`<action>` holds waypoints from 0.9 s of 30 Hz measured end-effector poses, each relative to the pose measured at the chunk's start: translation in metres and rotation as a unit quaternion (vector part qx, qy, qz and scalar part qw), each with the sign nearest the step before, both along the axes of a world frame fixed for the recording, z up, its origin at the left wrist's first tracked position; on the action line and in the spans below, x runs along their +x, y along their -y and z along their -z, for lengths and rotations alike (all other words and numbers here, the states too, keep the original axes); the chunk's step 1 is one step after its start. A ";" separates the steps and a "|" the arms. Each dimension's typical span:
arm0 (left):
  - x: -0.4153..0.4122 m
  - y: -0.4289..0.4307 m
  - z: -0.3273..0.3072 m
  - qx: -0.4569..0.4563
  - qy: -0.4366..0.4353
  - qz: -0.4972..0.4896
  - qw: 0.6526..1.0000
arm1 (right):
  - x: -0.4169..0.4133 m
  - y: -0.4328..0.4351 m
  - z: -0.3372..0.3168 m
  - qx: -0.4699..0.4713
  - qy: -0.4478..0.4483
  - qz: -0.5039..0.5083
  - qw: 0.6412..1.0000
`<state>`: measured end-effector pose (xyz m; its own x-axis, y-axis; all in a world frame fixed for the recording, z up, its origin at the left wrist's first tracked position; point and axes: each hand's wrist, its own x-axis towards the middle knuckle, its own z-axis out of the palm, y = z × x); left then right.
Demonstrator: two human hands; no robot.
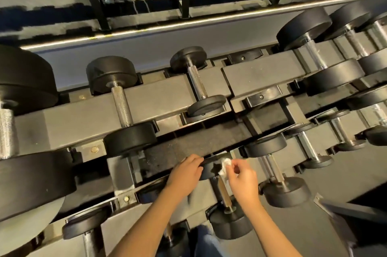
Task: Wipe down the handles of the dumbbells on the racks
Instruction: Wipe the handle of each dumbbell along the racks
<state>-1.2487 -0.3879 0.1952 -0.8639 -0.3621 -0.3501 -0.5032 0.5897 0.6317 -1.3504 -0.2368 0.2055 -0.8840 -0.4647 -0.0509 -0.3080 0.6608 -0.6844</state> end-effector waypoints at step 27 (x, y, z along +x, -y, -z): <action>0.002 -0.089 0.106 -0.124 -0.062 -0.101 0.985 | -0.011 -0.078 0.143 0.178 0.080 -0.150 0.969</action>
<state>-1.2470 -0.2986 0.0888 -0.7959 -0.5925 -0.1246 -0.5541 0.6298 0.5444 -1.3614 -0.1587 0.0626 -0.6794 -0.6281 -0.3794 -0.4321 0.7604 -0.4850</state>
